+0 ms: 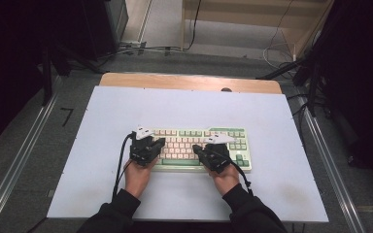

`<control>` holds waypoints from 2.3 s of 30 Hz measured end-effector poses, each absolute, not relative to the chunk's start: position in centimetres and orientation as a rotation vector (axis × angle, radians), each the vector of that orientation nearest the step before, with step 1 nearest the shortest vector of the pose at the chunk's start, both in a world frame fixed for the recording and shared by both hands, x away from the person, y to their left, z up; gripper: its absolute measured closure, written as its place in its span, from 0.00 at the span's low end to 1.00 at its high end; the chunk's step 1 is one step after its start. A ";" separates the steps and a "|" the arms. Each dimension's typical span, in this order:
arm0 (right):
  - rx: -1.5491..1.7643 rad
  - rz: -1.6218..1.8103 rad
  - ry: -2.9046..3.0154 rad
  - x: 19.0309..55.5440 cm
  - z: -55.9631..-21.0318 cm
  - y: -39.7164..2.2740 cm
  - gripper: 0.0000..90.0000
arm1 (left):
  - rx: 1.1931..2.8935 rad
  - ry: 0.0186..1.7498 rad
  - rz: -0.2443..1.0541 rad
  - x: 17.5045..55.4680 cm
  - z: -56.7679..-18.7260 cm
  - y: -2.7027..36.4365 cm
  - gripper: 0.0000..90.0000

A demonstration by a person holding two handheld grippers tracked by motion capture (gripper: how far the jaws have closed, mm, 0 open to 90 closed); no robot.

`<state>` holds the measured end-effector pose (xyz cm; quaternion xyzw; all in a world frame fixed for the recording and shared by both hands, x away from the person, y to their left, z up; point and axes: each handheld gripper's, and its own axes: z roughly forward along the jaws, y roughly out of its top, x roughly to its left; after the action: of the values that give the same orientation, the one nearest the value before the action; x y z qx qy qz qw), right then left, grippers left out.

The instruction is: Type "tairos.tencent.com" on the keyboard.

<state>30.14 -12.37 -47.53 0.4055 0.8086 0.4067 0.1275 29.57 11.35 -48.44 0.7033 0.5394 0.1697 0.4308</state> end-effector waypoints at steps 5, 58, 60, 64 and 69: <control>1.168 1.181 2.365 30.0 -47.7 -11.8 0.98 | 1.753 1.345 0.425 29.6 -48.4 11.4 1.00; 1.112 1.171 2.415 29.7 -48.2 -10.3 0.98 | 1.744 1.339 0.413 29.3 -48.3 11.6 1.00; 1.123 1.186 2.404 29.8 -48.0 -10.5 0.97 | 1.743 1.340 0.412 29.3 -48.2 11.6 1.00; 1.141 1.193 2.394 30.0 -47.8 -10.8 0.97 | 1.741 1.340 0.409 29.3 -48.2 11.6 1.00; 1.147 1.195 2.389 30.0 -47.7 -10.9 0.97 | 1.744 1.336 0.407 29.2 -48.2 11.6 1.00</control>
<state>30.01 -10.89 -47.71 0.3917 0.8162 0.4083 0.1169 29.19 11.58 -48.17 0.7017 0.5374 0.1637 0.4382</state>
